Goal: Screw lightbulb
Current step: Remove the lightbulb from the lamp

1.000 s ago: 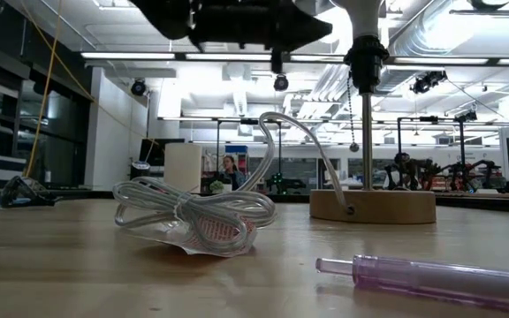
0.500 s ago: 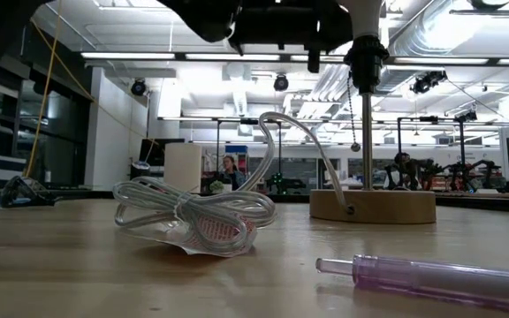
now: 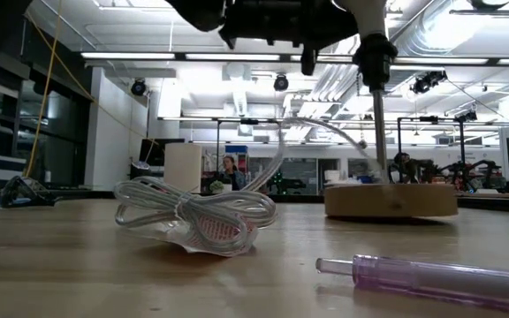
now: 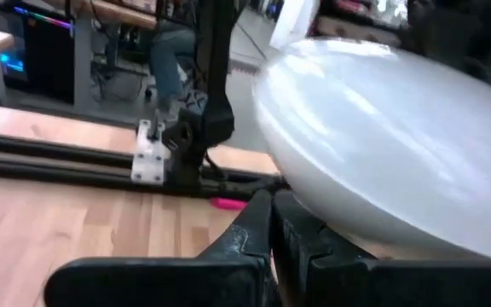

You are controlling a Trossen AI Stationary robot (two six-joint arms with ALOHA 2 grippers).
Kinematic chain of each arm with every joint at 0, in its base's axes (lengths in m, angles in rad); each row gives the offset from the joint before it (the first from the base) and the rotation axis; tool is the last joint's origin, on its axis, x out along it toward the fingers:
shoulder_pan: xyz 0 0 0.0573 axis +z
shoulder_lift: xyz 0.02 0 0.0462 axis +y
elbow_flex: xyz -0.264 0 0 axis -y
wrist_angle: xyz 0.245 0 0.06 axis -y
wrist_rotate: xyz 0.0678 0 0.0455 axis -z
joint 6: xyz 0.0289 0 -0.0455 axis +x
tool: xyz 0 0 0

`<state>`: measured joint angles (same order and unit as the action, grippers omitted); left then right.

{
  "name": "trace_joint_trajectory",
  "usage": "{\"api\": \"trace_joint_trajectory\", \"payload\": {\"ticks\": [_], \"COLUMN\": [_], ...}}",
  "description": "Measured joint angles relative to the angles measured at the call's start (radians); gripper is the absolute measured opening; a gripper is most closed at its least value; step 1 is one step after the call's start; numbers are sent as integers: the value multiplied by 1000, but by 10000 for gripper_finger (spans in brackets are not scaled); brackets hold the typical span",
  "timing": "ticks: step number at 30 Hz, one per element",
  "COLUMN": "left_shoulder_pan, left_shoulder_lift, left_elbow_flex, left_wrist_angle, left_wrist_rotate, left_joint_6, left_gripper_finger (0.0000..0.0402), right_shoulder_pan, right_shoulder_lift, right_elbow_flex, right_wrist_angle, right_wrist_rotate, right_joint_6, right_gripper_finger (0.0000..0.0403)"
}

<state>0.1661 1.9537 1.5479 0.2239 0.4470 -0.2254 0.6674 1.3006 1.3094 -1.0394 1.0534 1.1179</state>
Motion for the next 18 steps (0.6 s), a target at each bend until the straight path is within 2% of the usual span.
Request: {"api": "trace_joint_trajectory", "payload": {"ticks": [8,12,18], "left_shoulder_pan": [-10,-27,-54], "left_shoulder_lift": [-77,-114,-188], "left_elbow_flex": [-36,-36,-36], "left_wrist_angle": [-113,-181,-363], "left_wrist_rotate": [8,45,73], "left_joint_6": [45,53,147], "left_gripper_finger": [0,0,0], "right_shoulder_pan": [-1,-2,-2], "right_shoulder_lift": [-22,-22,-22], "right_elbow_flex": [0,0,0], "right_wrist_angle": [-148,-233,-352], "right_wrist_rotate": [-26,-33,-54], "right_joint_6": [28,78,157], "right_gripper_finger": [0,0,0]}}
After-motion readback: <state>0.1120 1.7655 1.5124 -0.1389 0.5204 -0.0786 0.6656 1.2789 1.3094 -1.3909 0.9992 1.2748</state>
